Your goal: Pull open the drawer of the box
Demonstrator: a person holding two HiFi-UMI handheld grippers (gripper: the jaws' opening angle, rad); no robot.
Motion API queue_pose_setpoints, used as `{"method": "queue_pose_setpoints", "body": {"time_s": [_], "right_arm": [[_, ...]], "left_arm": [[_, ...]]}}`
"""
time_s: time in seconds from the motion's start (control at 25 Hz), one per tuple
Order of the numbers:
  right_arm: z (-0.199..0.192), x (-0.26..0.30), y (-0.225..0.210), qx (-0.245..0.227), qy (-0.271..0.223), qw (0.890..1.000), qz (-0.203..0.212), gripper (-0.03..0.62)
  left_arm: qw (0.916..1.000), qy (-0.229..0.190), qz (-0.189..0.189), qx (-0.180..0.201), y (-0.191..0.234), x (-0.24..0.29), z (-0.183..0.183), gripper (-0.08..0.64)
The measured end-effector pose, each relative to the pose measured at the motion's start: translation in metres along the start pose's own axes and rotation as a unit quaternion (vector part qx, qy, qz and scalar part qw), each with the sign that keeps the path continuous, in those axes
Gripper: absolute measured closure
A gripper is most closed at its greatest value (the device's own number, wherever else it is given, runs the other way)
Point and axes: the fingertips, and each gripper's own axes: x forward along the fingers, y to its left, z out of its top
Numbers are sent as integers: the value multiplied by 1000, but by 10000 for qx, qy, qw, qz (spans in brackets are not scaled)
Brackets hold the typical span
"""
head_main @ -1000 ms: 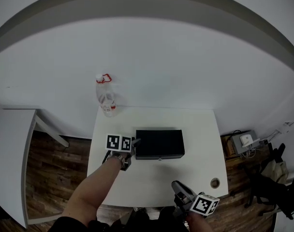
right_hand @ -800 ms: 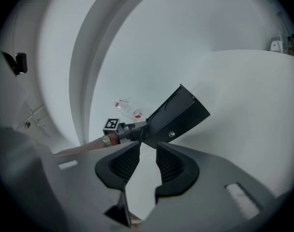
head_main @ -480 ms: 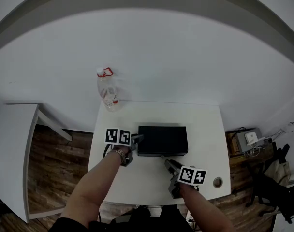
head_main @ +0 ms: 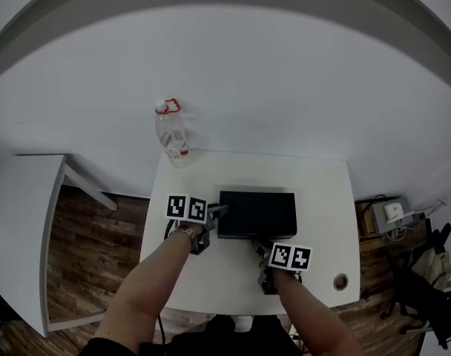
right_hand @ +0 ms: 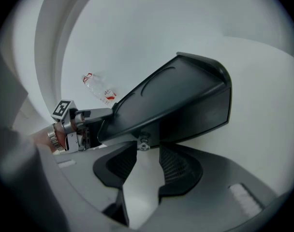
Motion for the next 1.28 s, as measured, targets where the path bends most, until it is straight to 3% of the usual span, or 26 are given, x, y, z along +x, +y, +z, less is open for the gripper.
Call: {"method": "queue_pose_setpoints", "body": {"time_s": [0.36, 0.48, 1.28], "right_arm": [[-1, 5, 0, 173, 22, 9995, 266, 459], [0, 6, 7, 191, -47, 9989, 418, 522], [-18, -5, 9, 240, -68, 9987, 440, 523]], "left_arm": [[10000, -1, -27, -72, 0, 1, 0, 402], [9999, -14, -24, -102, 0, 0, 0, 402], [9997, -107, 19, -229, 2, 0, 0, 402]]}}
